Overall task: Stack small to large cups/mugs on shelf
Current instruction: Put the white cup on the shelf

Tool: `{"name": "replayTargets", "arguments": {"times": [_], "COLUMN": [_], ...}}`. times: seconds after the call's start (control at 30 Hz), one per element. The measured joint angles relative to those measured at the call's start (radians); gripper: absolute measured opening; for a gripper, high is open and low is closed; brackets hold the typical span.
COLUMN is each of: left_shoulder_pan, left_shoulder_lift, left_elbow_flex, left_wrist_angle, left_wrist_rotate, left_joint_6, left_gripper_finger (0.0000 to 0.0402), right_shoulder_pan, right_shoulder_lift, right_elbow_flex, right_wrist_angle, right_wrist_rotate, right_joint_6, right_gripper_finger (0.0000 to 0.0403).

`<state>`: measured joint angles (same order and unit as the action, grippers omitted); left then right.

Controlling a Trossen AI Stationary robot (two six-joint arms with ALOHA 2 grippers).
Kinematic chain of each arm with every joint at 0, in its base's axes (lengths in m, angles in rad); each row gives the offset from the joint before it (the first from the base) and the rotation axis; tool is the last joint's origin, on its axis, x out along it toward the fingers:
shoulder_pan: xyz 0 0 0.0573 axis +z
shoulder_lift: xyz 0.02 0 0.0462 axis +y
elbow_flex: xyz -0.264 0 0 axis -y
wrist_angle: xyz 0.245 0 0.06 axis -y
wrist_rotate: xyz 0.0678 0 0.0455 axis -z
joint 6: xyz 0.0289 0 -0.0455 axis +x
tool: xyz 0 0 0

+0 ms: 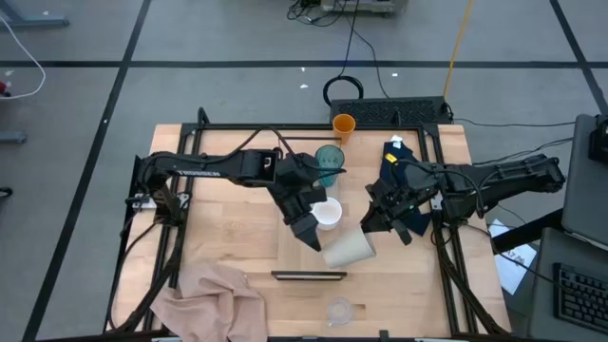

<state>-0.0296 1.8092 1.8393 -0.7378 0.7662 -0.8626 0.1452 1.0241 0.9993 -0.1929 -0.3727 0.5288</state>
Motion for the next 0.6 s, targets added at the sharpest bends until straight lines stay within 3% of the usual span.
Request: {"name": "replayTargets", "arguments": {"times": [0.23,0.47,0.6], "left_shoulder_pan": [0.001,-0.008,-0.02], "left_shoulder_lift": [0.003,0.002,0.004], "left_elbow_flex": [0.0,0.001,0.001], "left_wrist_angle": [0.065,0.115,0.184], "left_wrist_rotate": [-0.081,-0.085,-0.11], "left_joint_6": [-0.116,-0.24,-0.213], "left_gripper_finger": [0.0381,0.0381,0.0381], "right_shoulder_pan": [0.0,0.0,0.0], "right_shoulder_lift": [0.0,0.0,-0.001], "right_elbow_flex": [0.0,0.0,0.0], "right_wrist_angle": [-0.008,-0.007,-0.007], "right_wrist_rotate": [-0.046,-0.078,-0.078], "right_joint_6": [-0.018,-0.032,-0.052], "right_gripper_finger": [0.0,0.0,0.0]}}
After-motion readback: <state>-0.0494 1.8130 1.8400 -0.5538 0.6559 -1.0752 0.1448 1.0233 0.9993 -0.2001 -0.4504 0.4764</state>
